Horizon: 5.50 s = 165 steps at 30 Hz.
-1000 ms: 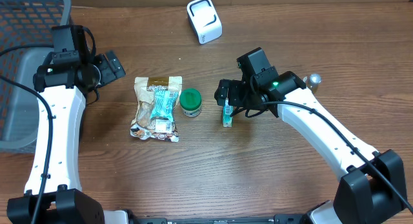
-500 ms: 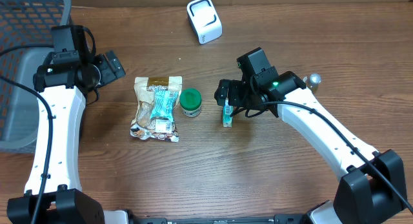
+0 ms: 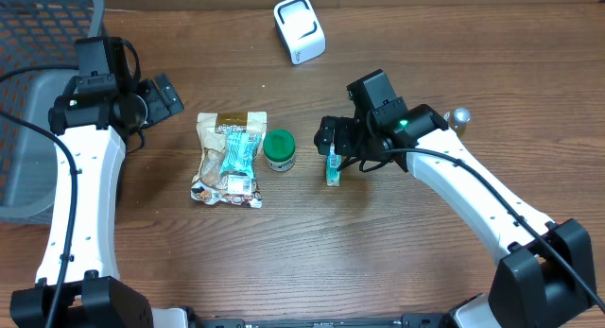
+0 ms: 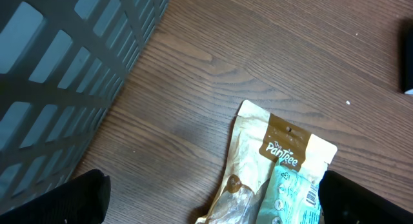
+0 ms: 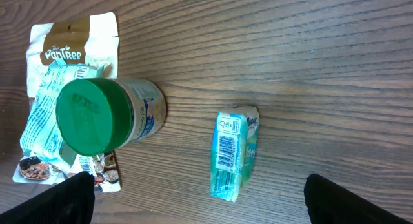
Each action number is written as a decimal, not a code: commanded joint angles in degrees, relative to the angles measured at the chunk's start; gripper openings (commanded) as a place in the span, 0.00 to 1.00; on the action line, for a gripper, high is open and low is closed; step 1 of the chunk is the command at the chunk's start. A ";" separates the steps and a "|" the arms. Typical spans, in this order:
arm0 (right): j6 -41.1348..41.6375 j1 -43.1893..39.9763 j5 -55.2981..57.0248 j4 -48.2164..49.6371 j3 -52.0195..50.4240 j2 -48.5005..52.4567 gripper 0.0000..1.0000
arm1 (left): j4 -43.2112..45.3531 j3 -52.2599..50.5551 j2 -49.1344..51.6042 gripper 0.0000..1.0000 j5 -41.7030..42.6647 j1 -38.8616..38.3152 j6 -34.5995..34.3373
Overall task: Scan the item barcode
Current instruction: 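Open the right gripper and raise it above the tissue pack, then swing the right gripper left over the green-capped jar, then lower the right gripper onto the jar and close around its body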
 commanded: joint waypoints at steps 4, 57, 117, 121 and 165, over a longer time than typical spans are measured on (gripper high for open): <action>0.02 0.13 0.52 0.20 1.44 -1.92 1.00 | 0.24 0.44 0.22 1.00 -0.35 0.59 0.22; 18.95 8.35 14.05 -17.49 29.09 11.10 0.94 | 0.24 0.44 0.22 1.00 -0.33 0.59 0.22; 16.02 18.45 17.51 -17.03 28.76 28.68 0.65 | 0.24 0.44 0.22 1.00 -0.33 0.59 0.20; 15.98 18.45 17.57 -17.73 28.76 28.68 0.47 | 0.24 0.44 0.22 0.99 -0.35 0.59 0.22; 6.29 17.46 16.50 -17.40 28.76 28.68 0.58 | 0.24 0.44 0.22 1.00 -0.33 0.59 0.22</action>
